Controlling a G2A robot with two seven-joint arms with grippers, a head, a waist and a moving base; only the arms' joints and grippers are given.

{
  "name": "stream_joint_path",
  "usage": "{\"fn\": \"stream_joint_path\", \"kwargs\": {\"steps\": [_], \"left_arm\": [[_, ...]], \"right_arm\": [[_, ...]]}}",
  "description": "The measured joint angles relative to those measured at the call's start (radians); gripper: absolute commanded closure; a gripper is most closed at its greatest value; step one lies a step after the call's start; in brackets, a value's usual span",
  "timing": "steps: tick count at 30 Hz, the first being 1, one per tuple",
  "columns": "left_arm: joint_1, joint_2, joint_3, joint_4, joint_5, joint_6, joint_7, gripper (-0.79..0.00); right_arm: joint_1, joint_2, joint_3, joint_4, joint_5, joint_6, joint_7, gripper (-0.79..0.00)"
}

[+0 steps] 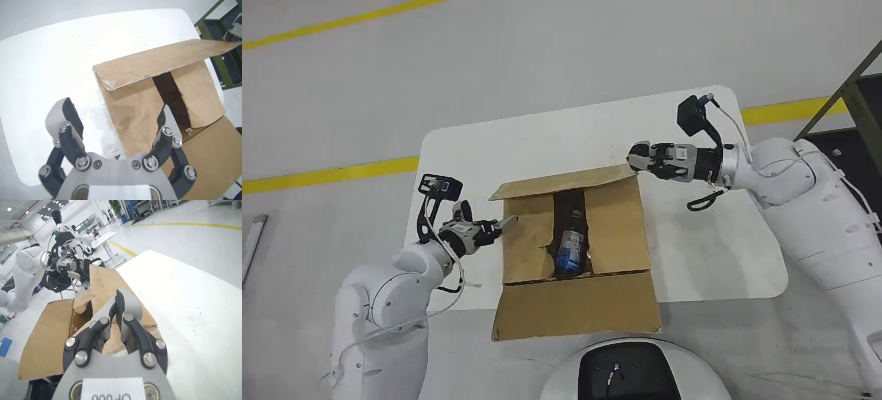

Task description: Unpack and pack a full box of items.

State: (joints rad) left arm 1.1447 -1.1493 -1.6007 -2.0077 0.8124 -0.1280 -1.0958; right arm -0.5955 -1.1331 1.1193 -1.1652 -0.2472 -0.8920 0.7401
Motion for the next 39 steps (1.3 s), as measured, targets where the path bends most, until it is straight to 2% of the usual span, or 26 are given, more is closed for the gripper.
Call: {"fn": "stream_joint_path", "kwargs": {"steps": [8,15,23,26,29,34,39], "left_arm": [[0.024,0.011,-0.052,-0.046,-0.025,0.000,-0.024,-0.785],[0.024,0.010,-0.051,-0.045,-0.024,-0.001,-0.024,-0.785],[0.030,0.010,-0.047,-0.048,-0.034,-0.007,-0.011,-0.785],[0.047,0.016,-0.038,-0.071,-0.035,-0.076,-0.008,-0.785],[0.076,0.027,-0.053,-0.106,-0.024,-0.183,-0.038,-0.785],[0.161,0.048,-0.131,-0.174,-0.010,-0.352,-0.087,-0.785],[0.257,0.061,-0.244,-0.206,0.038,-0.422,-0.060,-0.785]], "right_arm": [[-0.032,0.006,-0.038,-0.097,-0.033,0.007,0.039,0.000],[-0.109,0.014,-0.047,-0.220,-0.203,0.080,-0.019,0.000],[-0.147,0.016,-0.056,-0.266,-0.253,0.139,-0.053,0.000],[-0.150,0.016,-0.063,-0.268,-0.262,0.154,-0.059,0.000],[-0.152,0.016,-0.066,-0.269,-0.266,0.164,-0.067,0.000],[-0.156,0.016,-0.067,-0.260,-0.266,0.180,-0.082,0.000],[-0.155,0.016,-0.073,-0.253,-0.267,0.186,-0.087,0.000]]}}
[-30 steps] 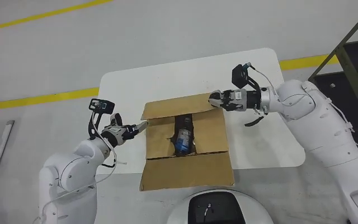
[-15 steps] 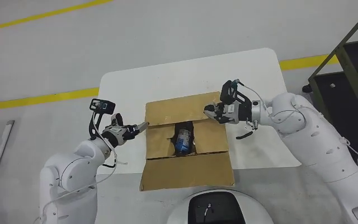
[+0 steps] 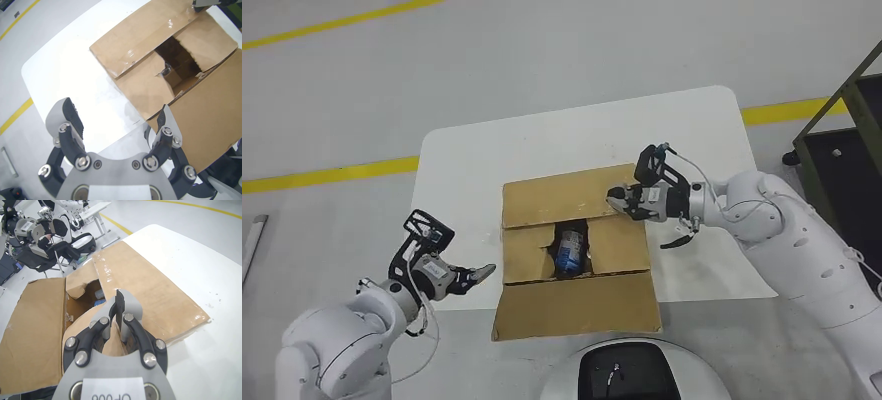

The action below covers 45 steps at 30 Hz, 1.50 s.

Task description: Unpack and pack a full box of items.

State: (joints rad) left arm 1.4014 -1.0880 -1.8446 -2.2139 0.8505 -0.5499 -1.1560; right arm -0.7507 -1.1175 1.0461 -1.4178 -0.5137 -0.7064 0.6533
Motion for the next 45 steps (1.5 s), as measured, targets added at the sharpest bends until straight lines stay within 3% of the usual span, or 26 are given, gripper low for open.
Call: {"fn": "stream_joint_path", "kwargs": {"steps": [5,10,22,26,36,45], "left_arm": [[0.106,0.015,-0.065,-0.015,0.056,-0.124,0.003,-0.785],[0.221,0.037,-0.075,-0.024,0.101,-0.208,0.094,-0.785],[0.292,0.053,-0.038,-0.041,0.090,-0.199,0.157,-0.785],[0.271,0.054,0.010,-0.041,0.086,-0.175,0.212,-0.785],[0.139,0.055,0.178,-0.016,0.153,-0.063,0.297,-0.785],[0.022,0.055,0.212,0.039,0.104,0.076,0.314,-0.785]], "right_arm": [[0.002,-0.001,-0.007,0.000,0.000,0.004,-0.002,0.000],[0.006,-0.001,-0.008,0.001,0.001,0.006,-0.006,0.000],[-0.001,0.004,0.003,-0.007,0.010,0.016,-0.008,0.000],[-0.006,0.005,0.002,-0.017,0.011,0.017,-0.005,0.000],[-0.007,0.019,0.047,-0.032,0.003,0.024,0.010,0.000],[0.008,0.033,0.126,-0.066,0.022,0.050,-0.020,0.000]]}}
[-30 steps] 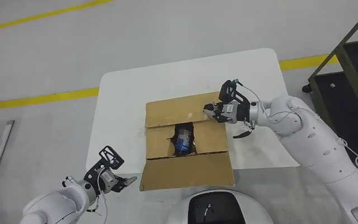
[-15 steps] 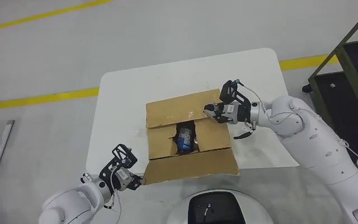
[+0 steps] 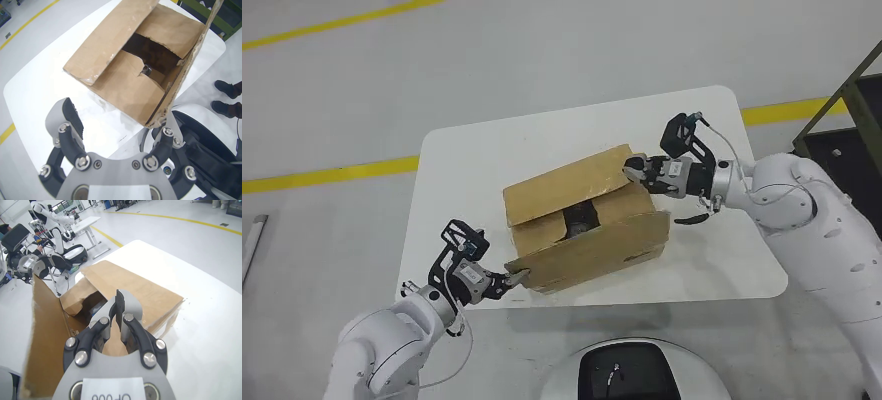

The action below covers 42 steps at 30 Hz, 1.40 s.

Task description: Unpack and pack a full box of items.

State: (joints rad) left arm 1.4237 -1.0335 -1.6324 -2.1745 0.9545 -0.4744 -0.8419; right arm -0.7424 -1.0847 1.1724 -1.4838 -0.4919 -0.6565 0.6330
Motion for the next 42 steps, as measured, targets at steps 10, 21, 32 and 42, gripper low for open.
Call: {"fn": "stream_joint_path", "kwargs": {"steps": [10,21,32,42], "left_arm": [[-0.108,0.002,0.078,0.097,0.089,0.063,-0.026,-0.785],[-0.156,0.002,0.122,0.156,0.074,0.128,-0.078,-0.785],[-0.170,0.004,0.121,0.192,0.033,0.175,-0.097,-0.785],[-0.145,0.017,0.043,0.136,0.048,0.195,-0.147,-0.785]], "right_arm": [[-0.022,0.009,0.010,-0.159,-0.231,0.046,-0.074,0.000],[-0.119,-0.012,-0.109,-0.165,-0.589,0.224,-0.270,0.000],[-0.110,-0.033,-0.172,-0.120,-0.642,0.264,-0.268,0.000],[-0.108,-0.044,-0.180,-0.114,-0.653,0.265,-0.272,0.000]]}}
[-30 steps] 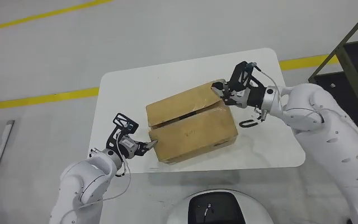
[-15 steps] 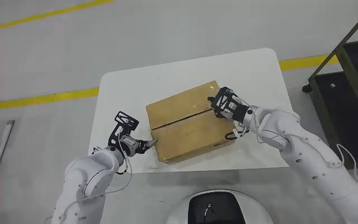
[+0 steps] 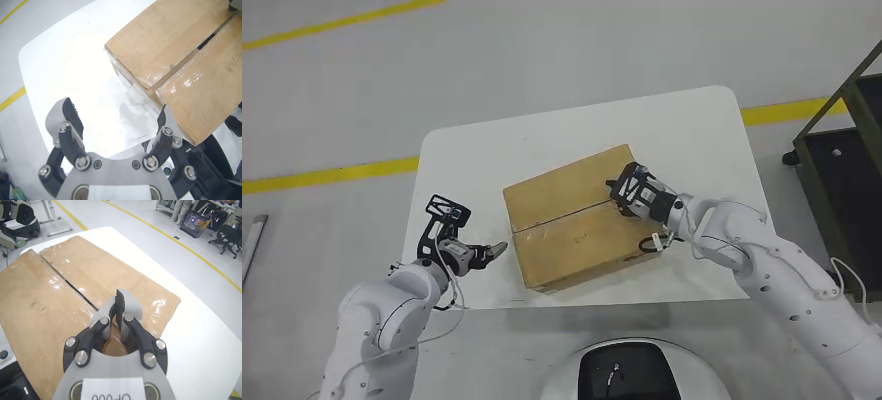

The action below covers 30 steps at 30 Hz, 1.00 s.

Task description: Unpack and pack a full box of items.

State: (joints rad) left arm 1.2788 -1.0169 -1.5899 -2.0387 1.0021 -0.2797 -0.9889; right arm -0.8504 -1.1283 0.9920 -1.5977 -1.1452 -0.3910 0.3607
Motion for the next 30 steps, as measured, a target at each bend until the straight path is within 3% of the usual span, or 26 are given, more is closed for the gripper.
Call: {"fn": "stream_joint_path", "kwargs": {"steps": [4,15,19,22,30], "left_arm": [[0.036,0.004,-0.042,-0.027,-0.015,0.013,-0.024,-0.785],[0.040,0.004,-0.039,-0.024,-0.007,0.007,-0.010,-0.785],[0.072,0.010,-0.020,0.016,0.154,-0.065,0.093,-0.785],[0.102,0.010,-0.002,0.063,0.254,-0.058,0.191,-0.785],[0.130,0.002,0.082,0.146,0.318,-0.068,0.384,-0.785]], "right_arm": [[-0.004,-0.003,-0.002,0.002,-0.008,-0.004,-0.004,0.000],[-0.011,-0.009,0.013,0.001,-0.003,-0.007,-0.008,0.000],[-0.015,-0.011,0.017,0.001,-0.003,-0.007,-0.005,0.000],[-0.019,-0.012,0.023,0.000,-0.004,-0.007,-0.001,0.000],[-0.025,-0.013,0.042,-0.002,-0.007,-0.016,0.007,0.000]]}}
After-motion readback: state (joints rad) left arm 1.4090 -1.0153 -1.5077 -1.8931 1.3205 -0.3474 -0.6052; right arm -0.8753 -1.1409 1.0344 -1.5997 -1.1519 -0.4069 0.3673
